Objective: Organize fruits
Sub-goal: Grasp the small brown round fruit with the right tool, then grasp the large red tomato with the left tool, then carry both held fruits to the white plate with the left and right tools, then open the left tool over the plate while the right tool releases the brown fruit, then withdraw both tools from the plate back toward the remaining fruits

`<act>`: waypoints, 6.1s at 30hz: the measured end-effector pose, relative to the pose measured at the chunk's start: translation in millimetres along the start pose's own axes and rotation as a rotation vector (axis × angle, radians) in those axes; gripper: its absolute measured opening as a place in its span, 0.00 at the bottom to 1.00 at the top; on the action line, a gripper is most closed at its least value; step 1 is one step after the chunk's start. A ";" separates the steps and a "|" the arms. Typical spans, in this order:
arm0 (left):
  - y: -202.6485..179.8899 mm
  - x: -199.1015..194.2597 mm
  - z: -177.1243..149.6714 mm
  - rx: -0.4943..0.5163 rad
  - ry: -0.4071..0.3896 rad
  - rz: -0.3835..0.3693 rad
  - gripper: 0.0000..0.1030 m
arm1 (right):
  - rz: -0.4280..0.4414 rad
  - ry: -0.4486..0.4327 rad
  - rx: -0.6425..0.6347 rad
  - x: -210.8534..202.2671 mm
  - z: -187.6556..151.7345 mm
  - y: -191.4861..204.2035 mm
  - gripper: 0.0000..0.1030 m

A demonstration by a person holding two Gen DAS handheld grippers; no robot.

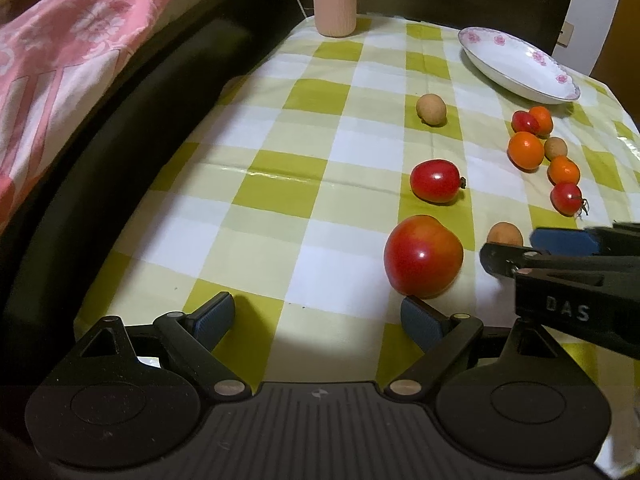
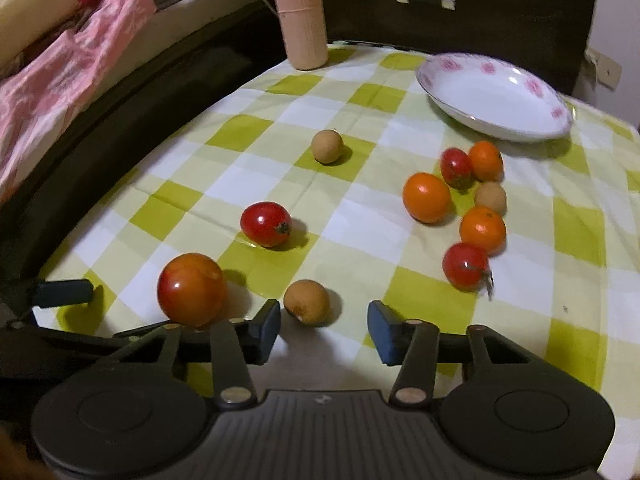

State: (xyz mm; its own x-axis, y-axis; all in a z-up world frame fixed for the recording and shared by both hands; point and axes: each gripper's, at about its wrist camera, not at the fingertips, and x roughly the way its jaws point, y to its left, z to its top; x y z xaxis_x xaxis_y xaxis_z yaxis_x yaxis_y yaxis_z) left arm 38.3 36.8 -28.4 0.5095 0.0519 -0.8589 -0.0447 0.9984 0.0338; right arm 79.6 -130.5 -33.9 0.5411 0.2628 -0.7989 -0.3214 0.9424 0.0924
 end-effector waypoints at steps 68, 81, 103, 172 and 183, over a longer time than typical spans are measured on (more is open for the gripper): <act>-68.8 13.0 28.4 0.231 -0.032 -0.019 0.50 | 0.001 -0.034 0.251 -58.5 -24.0 -71.0 0.24; -73.8 -15.8 46.0 0.139 -0.061 -0.187 0.49 | -0.039 -0.090 0.284 -76.0 -8.2 -82.8 0.24; -136.7 56.3 187.8 0.122 -0.126 -0.335 0.50 | -0.087 -0.144 0.297 14.7 112.7 -170.6 0.25; -146.8 52.5 225.2 0.086 -0.209 -0.282 0.76 | -0.116 -0.257 0.330 4.7 137.1 -198.9 0.42; -135.6 40.3 216.4 0.081 -0.206 -0.277 0.78 | -0.092 -0.277 0.312 -13.8 131.7 -184.2 0.42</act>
State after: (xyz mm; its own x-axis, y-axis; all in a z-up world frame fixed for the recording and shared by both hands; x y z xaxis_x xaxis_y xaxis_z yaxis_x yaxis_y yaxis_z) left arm 250.9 -91.9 42.9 0.6559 -0.2259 -0.7202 0.1832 0.9733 -0.1384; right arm 233.7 -280.5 38.4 0.7584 0.1801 -0.6264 -0.0342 0.9708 0.2376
